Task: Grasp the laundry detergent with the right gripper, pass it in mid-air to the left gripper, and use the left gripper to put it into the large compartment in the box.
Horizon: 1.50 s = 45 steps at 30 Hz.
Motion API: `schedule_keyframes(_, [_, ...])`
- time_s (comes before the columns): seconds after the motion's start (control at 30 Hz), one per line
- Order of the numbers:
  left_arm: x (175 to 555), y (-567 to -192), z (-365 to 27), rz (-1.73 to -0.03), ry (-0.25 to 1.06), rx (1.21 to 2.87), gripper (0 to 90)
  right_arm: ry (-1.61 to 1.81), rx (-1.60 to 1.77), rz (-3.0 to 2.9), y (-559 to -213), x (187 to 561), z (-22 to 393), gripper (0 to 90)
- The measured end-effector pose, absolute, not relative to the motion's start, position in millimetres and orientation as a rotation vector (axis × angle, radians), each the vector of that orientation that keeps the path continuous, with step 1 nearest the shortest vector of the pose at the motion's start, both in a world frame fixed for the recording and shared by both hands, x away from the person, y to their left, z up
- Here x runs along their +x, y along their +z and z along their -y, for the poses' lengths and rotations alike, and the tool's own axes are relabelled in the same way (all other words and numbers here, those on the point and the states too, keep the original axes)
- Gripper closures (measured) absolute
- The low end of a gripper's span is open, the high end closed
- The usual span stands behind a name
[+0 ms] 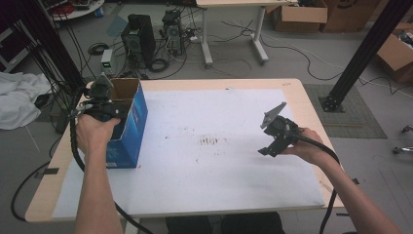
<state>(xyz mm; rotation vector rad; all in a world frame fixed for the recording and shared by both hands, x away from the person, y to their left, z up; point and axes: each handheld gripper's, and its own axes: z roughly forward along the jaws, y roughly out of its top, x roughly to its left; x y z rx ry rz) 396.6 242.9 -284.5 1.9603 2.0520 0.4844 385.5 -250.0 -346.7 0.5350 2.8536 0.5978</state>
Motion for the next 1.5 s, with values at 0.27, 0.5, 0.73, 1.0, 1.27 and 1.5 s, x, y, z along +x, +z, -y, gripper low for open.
schedule_keyframes(0.27, [396, -285, -243, -2.055, 0.482, 1.963, 36.7, 0.592, 0.541, -2.854, -347, 385, 251, 20.8])
schedule_keyframes(0.5, [396, -285, -242, -2.053, 0.486, 1.963, 34.0, 0.597, 0.532, -2.852, -346, 385, 251, 20.7])
schedule_keyframes(0.73, [397, -284, -242, -2.049, 0.486, 1.966, 32.1, 0.593, 0.536, -2.853, -346, 385, 252, 20.7])
schedule_keyframes(1.0, [396, -283, -241, -2.043, 0.494, 1.959, 30.4, 0.588, 0.536, -2.854, -347, 385, 253, 20.7])
schedule_keyframes(1.27, [395, -276, -241, -2.025, 0.526, 1.967, 27.3, 0.590, 0.539, -2.855, -347, 384, 253, 20.7])
schedule_keyframes(1.5, [394, -271, -239, -2.022, 0.541, 1.966, 22.5, 0.588, 0.534, -2.854, -347, 384, 252, 20.7])
